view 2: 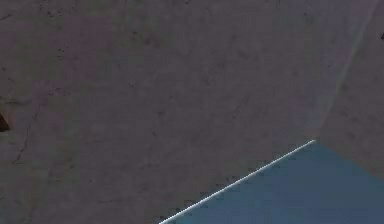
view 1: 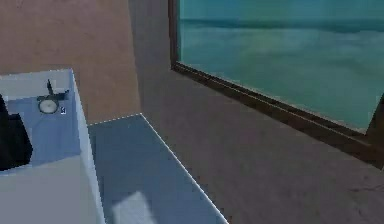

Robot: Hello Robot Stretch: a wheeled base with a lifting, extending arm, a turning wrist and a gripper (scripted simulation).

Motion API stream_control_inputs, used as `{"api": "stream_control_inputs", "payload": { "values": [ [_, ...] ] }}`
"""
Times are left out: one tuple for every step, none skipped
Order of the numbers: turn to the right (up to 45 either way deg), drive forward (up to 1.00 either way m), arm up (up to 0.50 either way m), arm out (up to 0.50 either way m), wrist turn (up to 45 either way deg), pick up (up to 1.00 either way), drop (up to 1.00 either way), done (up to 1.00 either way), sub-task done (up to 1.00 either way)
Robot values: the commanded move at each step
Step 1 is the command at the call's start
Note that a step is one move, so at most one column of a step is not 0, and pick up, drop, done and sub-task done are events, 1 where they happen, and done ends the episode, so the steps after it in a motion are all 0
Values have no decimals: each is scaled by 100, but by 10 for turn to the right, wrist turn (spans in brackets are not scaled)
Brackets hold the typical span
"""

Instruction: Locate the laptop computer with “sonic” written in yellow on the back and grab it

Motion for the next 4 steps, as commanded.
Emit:
{"api": "stream_control_inputs", "payload": {
  "values": [
    [0,75,0,0,0,0,0,0,0],
    [-300,0,0,0,0,0,0,0,0],
    [0,100,0,0,0,0,0,0,0],
    [-30,0,0,0,0,0,0,0,0]
  ]
}}
